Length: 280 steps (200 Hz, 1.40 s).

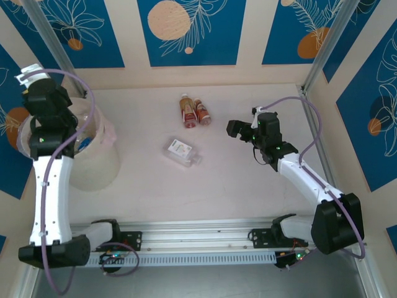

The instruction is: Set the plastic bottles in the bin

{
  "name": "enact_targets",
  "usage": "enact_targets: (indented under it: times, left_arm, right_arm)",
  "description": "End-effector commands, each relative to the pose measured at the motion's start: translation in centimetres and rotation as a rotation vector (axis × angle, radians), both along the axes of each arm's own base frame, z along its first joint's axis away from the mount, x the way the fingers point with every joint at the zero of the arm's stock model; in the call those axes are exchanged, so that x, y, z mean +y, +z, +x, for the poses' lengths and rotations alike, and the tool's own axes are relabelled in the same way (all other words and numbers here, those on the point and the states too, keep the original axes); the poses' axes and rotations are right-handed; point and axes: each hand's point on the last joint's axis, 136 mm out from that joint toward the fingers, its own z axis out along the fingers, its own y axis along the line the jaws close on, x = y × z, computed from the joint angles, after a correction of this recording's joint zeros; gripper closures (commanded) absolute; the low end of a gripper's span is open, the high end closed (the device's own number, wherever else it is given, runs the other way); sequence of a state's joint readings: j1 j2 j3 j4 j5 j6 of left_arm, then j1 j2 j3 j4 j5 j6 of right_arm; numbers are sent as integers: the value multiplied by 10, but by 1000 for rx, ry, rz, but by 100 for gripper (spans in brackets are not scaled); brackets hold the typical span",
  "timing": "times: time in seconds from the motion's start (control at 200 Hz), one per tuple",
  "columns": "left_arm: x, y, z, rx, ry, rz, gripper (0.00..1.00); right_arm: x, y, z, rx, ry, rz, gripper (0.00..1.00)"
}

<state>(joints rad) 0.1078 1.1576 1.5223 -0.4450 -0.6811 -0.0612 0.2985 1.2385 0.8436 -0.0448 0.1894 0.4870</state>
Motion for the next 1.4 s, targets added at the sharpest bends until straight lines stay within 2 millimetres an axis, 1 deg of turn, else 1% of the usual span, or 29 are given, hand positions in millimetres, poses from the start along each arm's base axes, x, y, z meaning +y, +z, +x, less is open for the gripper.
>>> enact_targets:
  times: [0.0,0.09,0.15,0.17,0.19,0.21,0.22,0.24,0.265,0.28,0.305,0.36,0.405,0.485,0.54,0.6,0.675,0.81,0.88,0.96,1.045,1.14,1.245,1.395]
  left_arm:
    - [13,-50,8,178,8,-152,100]
    - [30,-89,11,298,50,-220,100]
    - [36,-117,18,342,31,-311,99]
    - [36,-126,22,352,11,-347,94]
    - [37,-134,26,362,-5,-379,85]
    - [36,-140,30,371,-23,-406,68]
    - [35,-143,32,373,-33,-417,56]
    - [34,-146,36,380,-47,-433,37]
    - [32,-149,39,391,-62,-448,23]
    - [31,-147,41,390,-70,-456,17]
    - [29,-144,44,386,-86,-464,12]
    - [23,-131,49,354,-122,-475,5]
    - [19,-116,51,306,-154,-477,1]
    - [5,-92,53,225,-221,-485,0]
    - [-11,-81,57,192,-294,-501,0]
    - [-35,-72,63,171,-400,-520,0]
    - [-64,-68,69,160,-507,-539,0]
    - [-103,-53,70,125,-627,-528,0]
    - [-132,-44,70,97,-718,-524,0]
    - [-172,-36,72,84,-830,-509,0]
    - [-214,-37,78,89,-905,-497,0]
    - [-253,-44,89,103,-920,-441,0]
    - [-280,-56,107,111,-866,-371,0]
    - [-312,-83,134,124,-818,-322,0]
  right_arm:
    - [5,15,10,-29,8,30,1]
    - [7,13,12,-17,14,35,1]
    - [7,11,13,-11,14,38,1]
    - [8,10,12,-7,15,39,1]
    - [7,9,13,-6,15,38,1]
    - [8,8,13,-4,17,41,1]
    - [8,8,13,-4,17,40,1]
    - [9,7,13,-1,19,40,1]
    - [9,7,12,3,20,41,1]
    - [9,7,12,4,20,41,1]
    - [9,6,12,8,20,41,1]
    - [9,5,12,13,22,39,1]
    - [9,3,11,19,21,38,1]
    - [8,-1,11,26,14,38,1]
    - [8,-2,11,28,13,38,1]
    - [8,-4,12,36,12,38,1]
    - [9,-6,13,43,14,40,1]
    - [9,-9,13,51,16,34,1]
    - [9,-11,13,51,18,29,1]
    - [11,-9,14,43,27,34,1]
    - [14,-6,14,35,42,46,1]
    - [16,-3,14,32,49,56,1]
    - [16,0,11,37,50,58,1]
    - [11,7,6,23,36,56,1]
